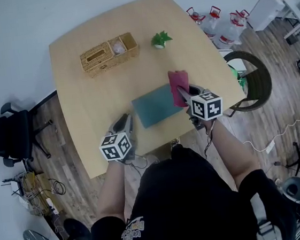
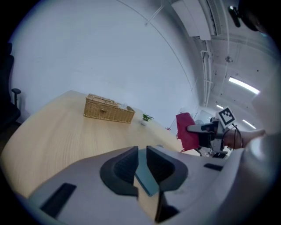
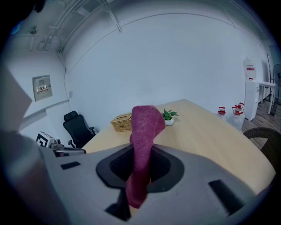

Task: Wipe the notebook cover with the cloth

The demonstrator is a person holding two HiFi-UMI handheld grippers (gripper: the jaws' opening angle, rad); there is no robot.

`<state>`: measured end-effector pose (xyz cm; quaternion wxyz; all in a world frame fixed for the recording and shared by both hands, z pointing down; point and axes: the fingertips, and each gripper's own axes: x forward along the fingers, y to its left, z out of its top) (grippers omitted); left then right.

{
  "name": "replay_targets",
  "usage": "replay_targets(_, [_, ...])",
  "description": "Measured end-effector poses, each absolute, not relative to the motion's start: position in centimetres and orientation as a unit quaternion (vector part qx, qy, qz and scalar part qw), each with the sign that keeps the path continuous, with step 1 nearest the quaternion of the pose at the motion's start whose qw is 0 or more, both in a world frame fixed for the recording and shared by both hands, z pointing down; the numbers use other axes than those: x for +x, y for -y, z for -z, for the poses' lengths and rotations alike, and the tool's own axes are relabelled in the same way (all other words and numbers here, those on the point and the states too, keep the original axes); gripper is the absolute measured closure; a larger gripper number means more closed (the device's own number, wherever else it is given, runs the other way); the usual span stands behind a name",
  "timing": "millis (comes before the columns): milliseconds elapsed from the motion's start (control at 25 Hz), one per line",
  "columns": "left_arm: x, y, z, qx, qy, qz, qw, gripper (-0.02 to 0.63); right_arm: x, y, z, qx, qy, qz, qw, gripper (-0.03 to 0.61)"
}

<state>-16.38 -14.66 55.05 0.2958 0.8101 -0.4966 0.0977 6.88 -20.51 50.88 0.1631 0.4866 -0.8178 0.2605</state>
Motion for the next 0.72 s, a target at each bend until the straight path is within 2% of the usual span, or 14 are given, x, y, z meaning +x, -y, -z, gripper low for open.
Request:
replay_targets(280, [-17.8, 13.2, -48.7, 0.833, 0.503, -0.051, 0.225, 0.597, 4.5, 16.6, -47.8, 0.486, 0.826, -0.25, 0.133, 0.511])
replay_targets(720, [-17.1, 9.1, -45.5, 0.857, 0.483, -0.075, 0.164, 0.6, 2.2, 11.5, -46.1, 0.474, 0.841, -0.23, 0.124, 0.511])
